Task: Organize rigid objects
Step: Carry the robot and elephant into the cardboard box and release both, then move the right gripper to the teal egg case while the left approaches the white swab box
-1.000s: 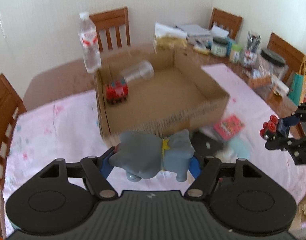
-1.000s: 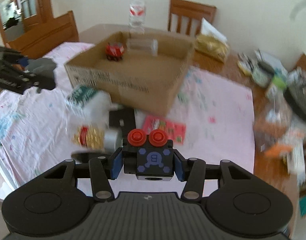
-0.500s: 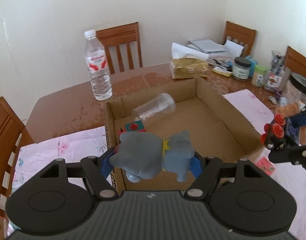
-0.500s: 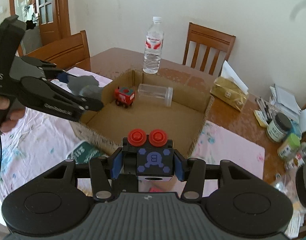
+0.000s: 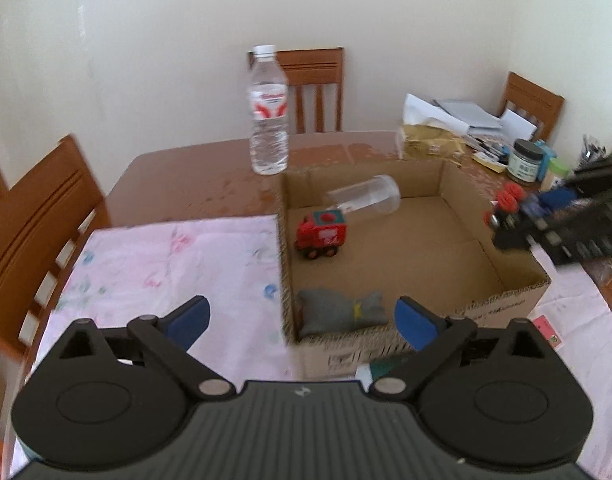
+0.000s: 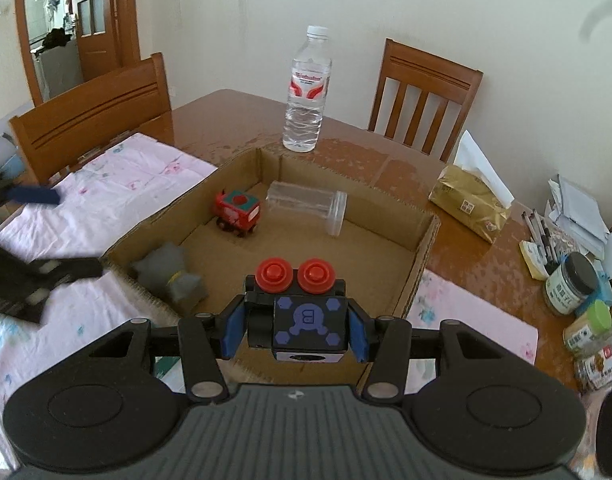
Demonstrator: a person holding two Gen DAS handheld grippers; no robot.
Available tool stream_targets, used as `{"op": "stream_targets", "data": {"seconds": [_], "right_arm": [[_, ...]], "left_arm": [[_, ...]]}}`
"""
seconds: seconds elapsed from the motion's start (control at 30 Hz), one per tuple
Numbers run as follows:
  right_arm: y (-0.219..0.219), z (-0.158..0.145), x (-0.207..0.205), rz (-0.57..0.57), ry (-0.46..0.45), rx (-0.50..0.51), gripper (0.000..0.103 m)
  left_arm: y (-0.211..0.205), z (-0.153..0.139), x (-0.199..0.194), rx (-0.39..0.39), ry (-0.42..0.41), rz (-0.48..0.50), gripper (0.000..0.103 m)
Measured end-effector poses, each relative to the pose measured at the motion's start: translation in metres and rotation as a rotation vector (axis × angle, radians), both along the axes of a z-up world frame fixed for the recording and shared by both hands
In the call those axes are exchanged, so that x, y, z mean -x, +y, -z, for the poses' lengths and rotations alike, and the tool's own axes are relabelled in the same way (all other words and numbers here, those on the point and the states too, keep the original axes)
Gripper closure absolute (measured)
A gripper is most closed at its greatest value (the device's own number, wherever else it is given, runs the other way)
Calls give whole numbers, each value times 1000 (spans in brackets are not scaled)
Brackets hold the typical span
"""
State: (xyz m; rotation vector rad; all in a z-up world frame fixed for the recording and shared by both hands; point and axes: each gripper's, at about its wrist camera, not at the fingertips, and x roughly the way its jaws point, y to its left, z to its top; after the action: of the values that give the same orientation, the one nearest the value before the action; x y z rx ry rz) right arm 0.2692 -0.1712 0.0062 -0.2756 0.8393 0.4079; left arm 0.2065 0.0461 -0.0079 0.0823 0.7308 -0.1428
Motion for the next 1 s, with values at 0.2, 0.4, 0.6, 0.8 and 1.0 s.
{"op": "stream_targets", "data": {"seconds": [0.2, 0.4, 0.6, 0.8, 1.0], "right_arm": [[10, 2, -47, 31, -8, 29, 47], [14, 3, -91, 123, -29, 35, 2], [16, -7, -72, 154, -62, 68, 0], [9, 2, -26, 187, -80, 87, 0], [-4, 23, 21, 246, -4, 93, 0]], "left_arm": [[14, 6, 18, 34, 39, -46, 4], [24, 8, 29, 21, 62, -76, 4], [37, 2, 44, 32, 79, -94, 4], [41, 11, 58, -13, 68, -108, 5], [39, 12, 75, -35, 57, -46, 1]]}}
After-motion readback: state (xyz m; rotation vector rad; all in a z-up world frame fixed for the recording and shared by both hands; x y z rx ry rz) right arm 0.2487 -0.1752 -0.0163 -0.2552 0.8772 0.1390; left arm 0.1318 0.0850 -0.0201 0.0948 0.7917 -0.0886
